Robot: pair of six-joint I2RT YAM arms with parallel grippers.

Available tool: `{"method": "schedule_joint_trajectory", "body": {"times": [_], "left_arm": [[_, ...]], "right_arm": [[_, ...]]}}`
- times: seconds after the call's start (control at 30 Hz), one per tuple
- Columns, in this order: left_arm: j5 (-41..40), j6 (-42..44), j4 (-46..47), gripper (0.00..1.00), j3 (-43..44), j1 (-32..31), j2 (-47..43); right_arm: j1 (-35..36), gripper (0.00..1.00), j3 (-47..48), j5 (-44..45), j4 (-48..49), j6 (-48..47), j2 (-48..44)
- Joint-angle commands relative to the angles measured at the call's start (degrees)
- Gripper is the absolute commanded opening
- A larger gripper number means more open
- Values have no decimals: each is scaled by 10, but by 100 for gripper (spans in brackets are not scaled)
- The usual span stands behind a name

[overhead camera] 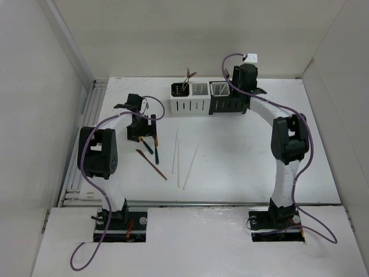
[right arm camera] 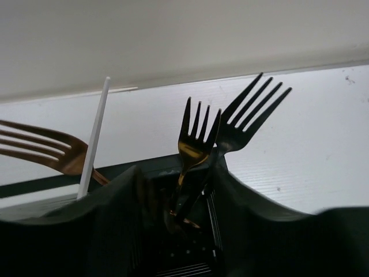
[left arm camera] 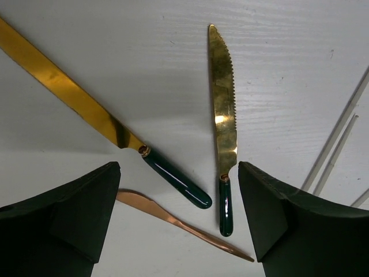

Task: Sort the eating utensils into containers

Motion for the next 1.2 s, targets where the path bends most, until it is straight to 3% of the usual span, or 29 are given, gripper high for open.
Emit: {"method": "schedule_joint_trajectory", "body": {"times": [0.0,0.03,0.13,0.23,0.4,0.53,0.57,0.63,0.97,1.17], "left_arm": [[13,-13,-4,81,9,-2,6],[13,-13,-4,81,15,-2,12],[13,-20,-4,79,15,-2,19],[13,-28,-4,75,0,-2,19],[7,-34,-4,59,-13,-2,48],[2,-34,2,28,0,4,73],[2,-34,2,11,7,4,73],[-9,-34,2,0,13,15,78],[-31,0,-42,0,112,45,22],[-74,86,6,0,288,2,-31]], "right_arm": [[-4,62,30,-17,-4,3,6],[-4,71,30,-17,-4,10,-2],[-4,75,7,-17,-4,17,-37],[-4,75,-8,-11,-4,17,-77],[7,75,-39,12,-4,17,-141],[13,75,-62,20,-4,17,-191],[19,75,-71,20,-4,17,-200],[19,75,-79,20,-4,17,-226],[24,76,-111,6,-4,17,-299],[24,76,-116,-62,3,17,-304]]}}
